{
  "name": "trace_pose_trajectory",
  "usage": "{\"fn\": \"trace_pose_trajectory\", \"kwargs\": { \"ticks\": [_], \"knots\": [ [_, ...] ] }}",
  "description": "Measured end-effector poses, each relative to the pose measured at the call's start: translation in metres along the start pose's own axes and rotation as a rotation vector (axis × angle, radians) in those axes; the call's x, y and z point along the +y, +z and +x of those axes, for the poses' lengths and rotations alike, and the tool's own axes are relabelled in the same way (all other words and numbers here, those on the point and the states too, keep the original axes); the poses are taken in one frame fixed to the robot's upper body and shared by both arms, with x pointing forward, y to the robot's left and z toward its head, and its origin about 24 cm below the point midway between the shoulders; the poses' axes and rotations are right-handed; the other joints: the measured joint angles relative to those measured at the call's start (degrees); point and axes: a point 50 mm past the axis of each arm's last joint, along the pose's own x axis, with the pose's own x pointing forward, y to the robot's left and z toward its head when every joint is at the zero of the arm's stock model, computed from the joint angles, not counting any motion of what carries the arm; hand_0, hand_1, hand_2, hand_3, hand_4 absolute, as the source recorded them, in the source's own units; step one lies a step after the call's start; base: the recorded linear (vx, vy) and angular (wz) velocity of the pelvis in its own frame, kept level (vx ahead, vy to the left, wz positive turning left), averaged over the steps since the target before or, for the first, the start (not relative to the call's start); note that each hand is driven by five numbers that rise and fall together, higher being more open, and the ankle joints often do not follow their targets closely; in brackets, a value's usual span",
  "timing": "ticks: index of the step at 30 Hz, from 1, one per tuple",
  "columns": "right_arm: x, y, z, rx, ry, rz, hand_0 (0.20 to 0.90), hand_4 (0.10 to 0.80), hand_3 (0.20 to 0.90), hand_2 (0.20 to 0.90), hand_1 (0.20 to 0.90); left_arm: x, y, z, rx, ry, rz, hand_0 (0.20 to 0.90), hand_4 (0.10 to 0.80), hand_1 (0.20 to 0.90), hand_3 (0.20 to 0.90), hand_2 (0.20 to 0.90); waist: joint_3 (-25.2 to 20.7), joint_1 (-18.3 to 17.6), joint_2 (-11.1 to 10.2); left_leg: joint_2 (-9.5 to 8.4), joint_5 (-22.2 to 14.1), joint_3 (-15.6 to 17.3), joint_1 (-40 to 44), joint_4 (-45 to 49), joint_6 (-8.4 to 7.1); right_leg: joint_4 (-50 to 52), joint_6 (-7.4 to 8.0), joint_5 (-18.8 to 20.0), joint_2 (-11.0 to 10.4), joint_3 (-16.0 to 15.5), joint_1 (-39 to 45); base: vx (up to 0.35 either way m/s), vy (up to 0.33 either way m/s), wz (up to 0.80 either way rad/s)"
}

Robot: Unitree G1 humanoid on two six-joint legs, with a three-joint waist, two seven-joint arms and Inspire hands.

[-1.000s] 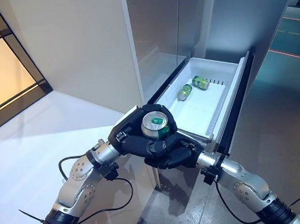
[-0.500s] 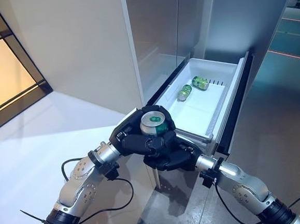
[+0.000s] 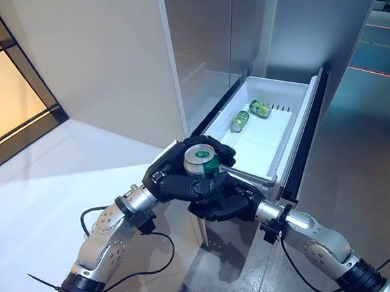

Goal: Put drinks into fridge and close the fridge

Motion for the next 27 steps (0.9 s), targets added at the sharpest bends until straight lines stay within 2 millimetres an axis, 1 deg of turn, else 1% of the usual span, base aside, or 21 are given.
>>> {"fn": "trace_pose_trajectory", "kwargs": {
  "ticks": [5,8,11,15,17,18,20,23,25,27],
  "knots": [
    [-0.003,0.006,-0.001,-0.006,-0.025,-0.041,0.3,0.1,0.2,0.3,0.3,0.001,0.004,0.0,-0.021,0.025,0.041,0.9,0.8,0.9,0.9,0.9,0.2,0.1,-0.3,0.02,0.0,0.0,0.0,0.0,0.02,0.0,0.02,0.0,0.0,0.0,0.0,-0.009,-0.008,0.0],
    [-0.01,0.016,-0.002,0.001,-0.066,-0.102,0.3,0.1,0.2,0.3,0.3,0.003,0.01,0.003,-0.05,0.055,0.107,0.9,0.8,0.9,0.9,0.9,0.4,0.2,-0.6,0.0,0.0,-0.1,-0.1,0.0,0.02,0.0,0.02,0.0,0.0,-0.1,0.0,0.0,0.0,0.0],
    [-0.021,0.027,-0.003,-0.013,-0.152,-0.16,0.3,0.1,0.2,0.3,0.3,0.003,0.026,0.008,-0.125,0.104,0.203,0.9,0.8,0.9,0.9,0.9,0.7,0.4,-1.0,-0.02,0.0,-0.3,-0.2,0.0,0.03,0.0,0.03,0.0,0.0,-0.1,0.0,0.011,-0.018,0.04],
    [-0.041,0.04,-0.013,-0.03,-0.3,-0.236,0.3,0.1,0.2,0.3,0.3,-0.002,0.052,0.014,-0.257,0.112,0.287,0.9,0.8,0.9,0.9,0.9,0.7,0.5,-1.0,-0.3,0.1,-1.5,-0.6,0.0,0.26,0.0,0.24,-0.2,-0.2,-0.1,0.0,0.013,-0.017,0.13],
    [-0.047,0.044,-0.015,-0.027,-0.339,-0.266,0.3,0.1,0.2,0.3,0.3,-0.001,0.057,0.015,-0.288,0.124,0.306,0.9,0.8,0.9,0.9,0.9,0.7,0.6,-1.0,-0.31,0.2,-1.5,-0.6,0.0,0.27,0.0,0.25,-0.2,-0.2,-0.1,0.1,0.004,-0.007,0.03],
    [-0.054,0.048,-0.014,-0.025,-0.394,-0.307,0.3,0.1,0.2,0.3,0.3,0.0,0.062,0.018,-0.305,0.15,0.327,0.9,0.8,0.9,0.9,0.9,0.8,0.9,-1.0,-0.33,0.2,-1.5,-0.6,0.0,0.3,0.0,0.25,-0.2,-0.2,-0.1,0.1,0.0,0.0,0.0],
    [-0.059,0.052,-0.015,-0.03,-0.437,-0.323,0.3,0.1,0.2,0.3,0.3,0.0,0.064,0.019,-0.312,0.163,0.333,0.9,0.8,0.9,0.9,0.9,0.8,1.2,-0.9,-0.33,0.2,-1.5,-0.6,0.0,0.31,0.0,0.28,-0.2,-0.3,-0.1,0.1,0.0,0.0,0.0],
    [-0.067,0.056,-0.016,-0.028,-0.517,-0.394,0.3,0.1,0.2,0.3,0.3,0.003,0.061,0.02,-0.295,0.191,0.335,0.9,0.8,0.9,0.9,0.9,1.0,1.8,-0.8,-0.35,0.3,-1.7,-0.6,0.0,0.32,0.0,0.28,-0.2,-0.3,-0.2,0.2,0.023,0.0,0.04],
    [-0.078,0.063,-0.015,-0.023,-0.594,-0.459,0.3,0.1,0.2,0.3,0.3,0.006,0.057,0.021,-0.255,0.205,0.321,0.9,0.8,0.9,0.9,0.9,1.8,1.8,-0.8,-0.51,0.5,-2.5,-0.6,0.0,0.37,0.0,0.42,-0.3,-0.4,-0.3,0.6,0.046,-0.001,0.21],
    [-0.09,0.07,-0.017,-0.011,-0.671,-0.512,0.3,0.1,0.2,0.3,0.3,0.01,0.048,0.023,-0.192,0.211,0.288,0.9,0.8,0.9,0.9,0.9,2.4,1.9,-0.8,-0.68,0.8,-3.3,-0.7,0.0,0.45,0.0,0.52,-0.4,-0.5,-0.3,0.8,0.049,-0.003,0.2]
  ]
}}
